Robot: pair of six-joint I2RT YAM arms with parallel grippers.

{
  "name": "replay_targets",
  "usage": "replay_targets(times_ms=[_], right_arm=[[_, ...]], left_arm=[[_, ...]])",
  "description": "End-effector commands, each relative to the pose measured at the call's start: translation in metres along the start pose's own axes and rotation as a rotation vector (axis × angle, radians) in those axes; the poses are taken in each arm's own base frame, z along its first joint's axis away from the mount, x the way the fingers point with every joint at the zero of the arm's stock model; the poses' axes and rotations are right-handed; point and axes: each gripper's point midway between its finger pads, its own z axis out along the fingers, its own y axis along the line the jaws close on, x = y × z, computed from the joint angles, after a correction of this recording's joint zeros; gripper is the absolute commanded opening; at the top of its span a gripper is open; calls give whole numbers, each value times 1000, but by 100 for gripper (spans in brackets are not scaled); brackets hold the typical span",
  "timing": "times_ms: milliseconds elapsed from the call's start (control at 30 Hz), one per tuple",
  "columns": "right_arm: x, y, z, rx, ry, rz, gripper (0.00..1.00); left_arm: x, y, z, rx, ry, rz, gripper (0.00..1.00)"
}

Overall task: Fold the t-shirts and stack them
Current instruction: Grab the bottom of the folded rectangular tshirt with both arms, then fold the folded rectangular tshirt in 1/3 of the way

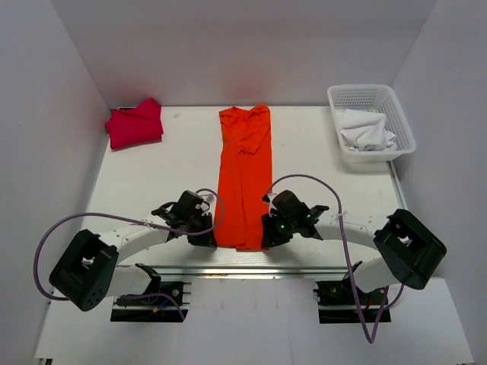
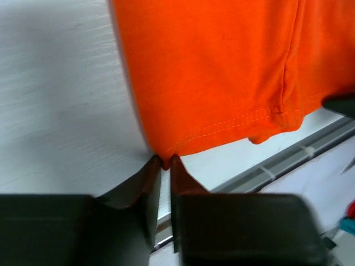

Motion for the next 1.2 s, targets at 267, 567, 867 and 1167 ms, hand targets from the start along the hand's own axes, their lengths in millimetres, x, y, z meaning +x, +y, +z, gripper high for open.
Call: replay_targets(times_ms=[267, 567, 867, 1167], right_arm=[[-13, -5, -10, 70, -22, -20, 0], [-83, -1, -35, 183, -177, -72, 0], [-185, -24, -64, 387, -408, -66, 0], [-244, -57, -68, 472, -486, -21, 0]], left_arm=[[-27, -38, -19, 106, -42, 90, 0], [-88, -72, -42, 149, -200, 191, 0], [-189, -66, -69, -84, -481, 119, 0], [-259, -60, -70, -199, -593, 101, 0]])
